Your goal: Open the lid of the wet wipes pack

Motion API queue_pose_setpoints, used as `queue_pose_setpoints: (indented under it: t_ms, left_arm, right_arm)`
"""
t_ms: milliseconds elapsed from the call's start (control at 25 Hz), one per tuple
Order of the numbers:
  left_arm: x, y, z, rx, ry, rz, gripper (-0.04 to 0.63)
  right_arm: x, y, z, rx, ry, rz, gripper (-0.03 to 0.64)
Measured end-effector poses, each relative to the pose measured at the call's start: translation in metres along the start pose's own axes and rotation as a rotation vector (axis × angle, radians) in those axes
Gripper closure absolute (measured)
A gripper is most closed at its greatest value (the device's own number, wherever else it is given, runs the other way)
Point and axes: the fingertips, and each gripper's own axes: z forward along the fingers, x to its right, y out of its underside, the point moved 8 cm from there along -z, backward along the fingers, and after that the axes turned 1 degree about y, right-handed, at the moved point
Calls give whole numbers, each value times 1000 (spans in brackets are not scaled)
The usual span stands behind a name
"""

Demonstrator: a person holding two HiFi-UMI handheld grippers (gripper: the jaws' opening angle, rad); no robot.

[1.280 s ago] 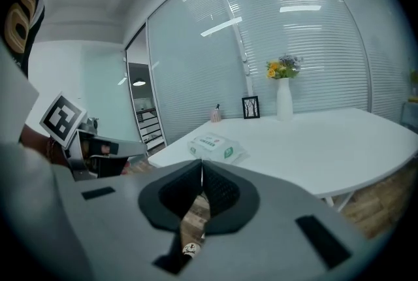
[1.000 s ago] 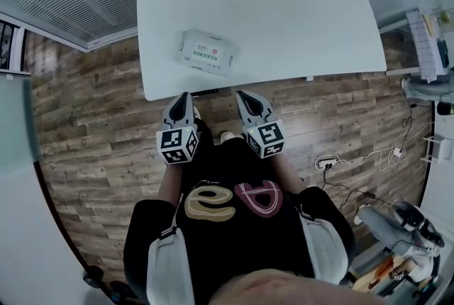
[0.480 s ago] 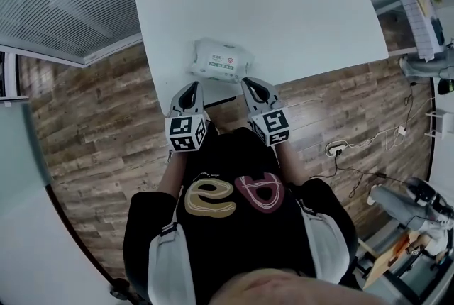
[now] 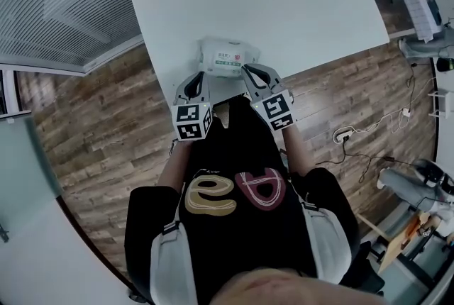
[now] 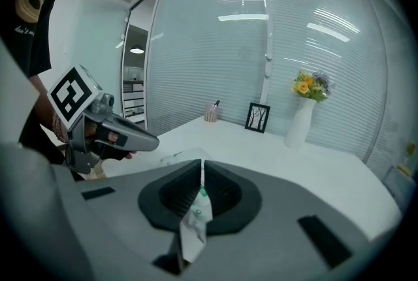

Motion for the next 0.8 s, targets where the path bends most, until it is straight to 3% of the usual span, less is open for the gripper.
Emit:
queue_pose_setpoints:
  t_ms: [120,560,800]
  left_arm:
    - [3,-1,6,-4,-1,8,577]
    - [11,1,24,-31,-73,-17,577]
    - [9,4,37,-56,-110,-29,577]
  right_arm:
    - [2,-4,6,-15,-23,-49,597]
    - [8,-3,36,-136,-237,-255,429]
    - [12,-4,55,-200,-313,-373,381]
